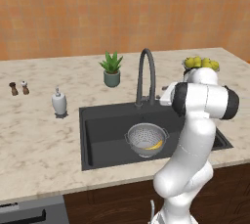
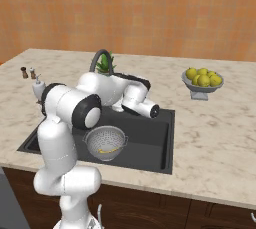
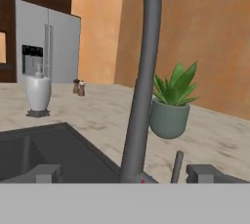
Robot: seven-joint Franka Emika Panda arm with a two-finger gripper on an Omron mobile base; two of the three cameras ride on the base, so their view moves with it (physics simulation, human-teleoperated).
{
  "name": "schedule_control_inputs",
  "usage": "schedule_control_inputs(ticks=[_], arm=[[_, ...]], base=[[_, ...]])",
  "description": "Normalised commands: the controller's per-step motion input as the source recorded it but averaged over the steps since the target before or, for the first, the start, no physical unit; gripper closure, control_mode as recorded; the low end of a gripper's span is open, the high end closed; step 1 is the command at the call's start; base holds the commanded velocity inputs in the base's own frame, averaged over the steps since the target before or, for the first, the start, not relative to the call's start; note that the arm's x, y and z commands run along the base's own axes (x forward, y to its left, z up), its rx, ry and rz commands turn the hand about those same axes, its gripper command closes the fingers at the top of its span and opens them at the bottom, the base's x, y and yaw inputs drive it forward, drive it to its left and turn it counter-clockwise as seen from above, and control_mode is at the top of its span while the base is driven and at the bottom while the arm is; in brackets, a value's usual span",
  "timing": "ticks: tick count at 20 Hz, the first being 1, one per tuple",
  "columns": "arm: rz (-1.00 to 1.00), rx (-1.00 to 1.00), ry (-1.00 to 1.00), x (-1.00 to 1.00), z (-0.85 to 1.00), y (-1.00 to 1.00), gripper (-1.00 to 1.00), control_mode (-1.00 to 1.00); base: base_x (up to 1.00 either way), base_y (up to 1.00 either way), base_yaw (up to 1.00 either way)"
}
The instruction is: Put the colander in the sink, put the banana in the colander, and turn on the sink faucet and pour water over the colander.
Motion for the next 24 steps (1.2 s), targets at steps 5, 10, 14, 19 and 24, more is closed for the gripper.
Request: schedule_control_inputs(ticks=[5,10,14,19,24], arm=[[0.00,0.00,0.00,0.25,0.00,0.01,-1.00,-1.00],[-0.03,0.00,0.00,0.24,-0.08,0.11,-1.00,-1.00],[-0.04,0.00,0.00,0.29,-0.05,0.08,-1.00,-1.00],[-0.03,0.00,0.00,0.25,-0.06,0.10,-1.00,-1.00],[0.00,0.00,0.00,0.34,-0.17,0.00,-1.00,-1.00]], base=[[0.00,0.00,0.00],[0.00,0.00,0.00],[0.00,0.00,0.00],[0.00,0.00,0.00],[0.00,0.00,0.00]])
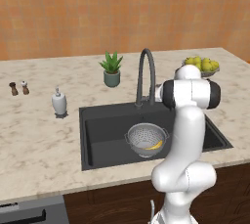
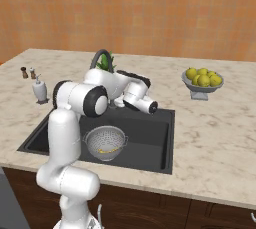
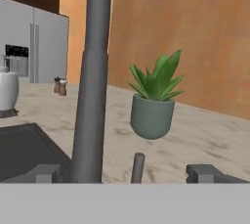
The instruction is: Put the colander in the sink, put the banana in the colander, and turn on the sink faucet and pour water over the colander.
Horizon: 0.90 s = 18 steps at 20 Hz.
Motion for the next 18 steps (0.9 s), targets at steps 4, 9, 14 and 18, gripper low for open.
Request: schedule_control_inputs(ticks=[4,9,14,18], arm=[[0.00,0.00,0.00,0.38,-0.30,0.00,-1.00,-1.00],[0.00,0.00,0.00,0.40,-0.22,0.00,-1.00,-1.00],[0.00,0.00,0.00,0.32,-0.03,0.00,-1.00,-1.00],[0.00,0.00,0.00,0.19,0.00,0.00,-1.00,-1.00]], base=[[0.00,0.00,0.00],[0.00,0.00,0.00],[0.00,0.00,0.00],[0.00,0.00,0.00]])
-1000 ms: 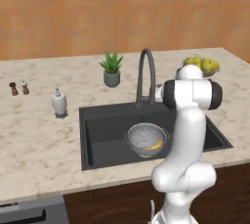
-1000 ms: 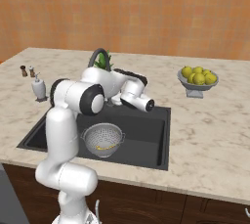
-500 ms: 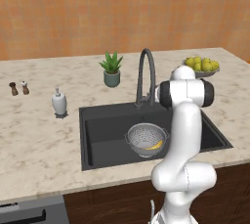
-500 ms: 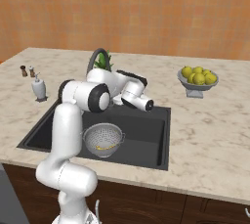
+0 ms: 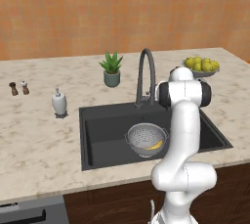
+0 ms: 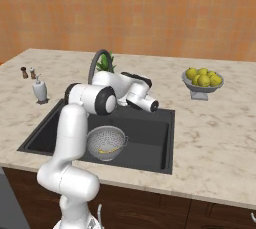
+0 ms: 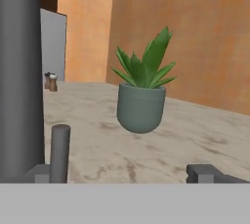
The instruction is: Put the colander in the sink, put the banana in the colander, and turn on the sink faucet and pour water over the colander.
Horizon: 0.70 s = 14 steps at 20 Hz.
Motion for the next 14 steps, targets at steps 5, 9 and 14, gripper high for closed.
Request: schedule_control_inputs(ticks=[5,9,14], arm=[[-0.01,0.00,0.00,0.15,0.00,0.04,-1.00,-1.00],[-0.02,0.00,0.00,0.10,0.00,0.05,-1.00,-1.00],[-0.01,0.00,0.00,0.00,0.04,0.10,-1.00,-1.00]], base=[[0.00,0.00,0.00],[0.00,0.00,0.00],[0.00,0.00,0.00]])
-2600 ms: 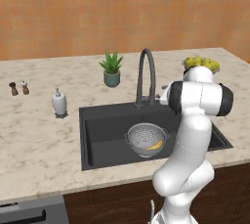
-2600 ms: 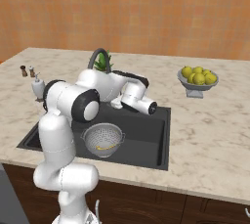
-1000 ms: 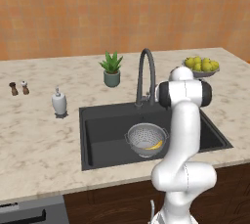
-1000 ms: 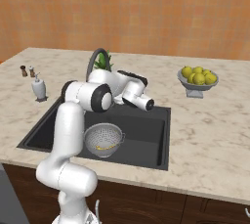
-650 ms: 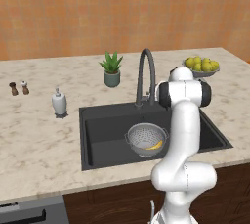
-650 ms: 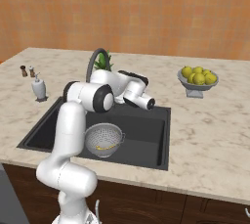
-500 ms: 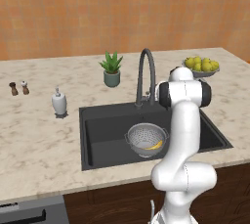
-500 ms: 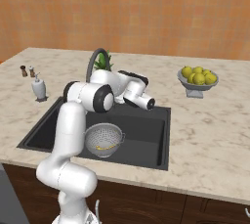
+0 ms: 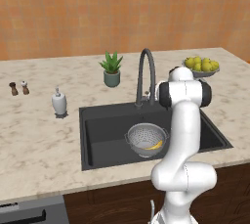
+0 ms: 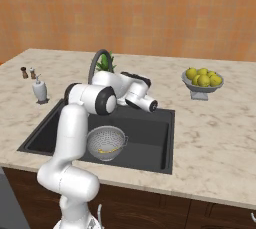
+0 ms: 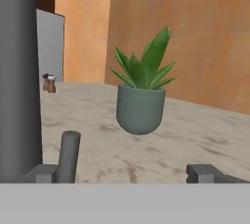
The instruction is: Put the colander in the sink, put the banana in the colander, and turn on the sink faucet and pour water over the colander.
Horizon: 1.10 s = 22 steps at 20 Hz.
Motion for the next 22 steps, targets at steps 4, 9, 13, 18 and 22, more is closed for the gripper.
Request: schedule_control_inputs(ticks=[4,9,13,18,22], arm=[[0.00,0.00,0.00,0.04,0.05,0.10,-1.00,-1.00],[0.00,0.00,0.00,0.14,0.03,0.04,-1.00,-1.00],[0.00,0.00,0.00,0.22,0.00,0.00,-1.00,-1.00],[0.00,0.00,0.00,0.23,-0.03,0.04,1.00,-1.00],[-0.04,0.00,0.00,0.23,-0.10,-0.07,1.00,-1.00]], base=[[0.00,0.00,0.00],[0.00,0.00,0.00],[0.00,0.00,0.00],[0.00,0.00,0.00],[0.00,0.00,0.00]])
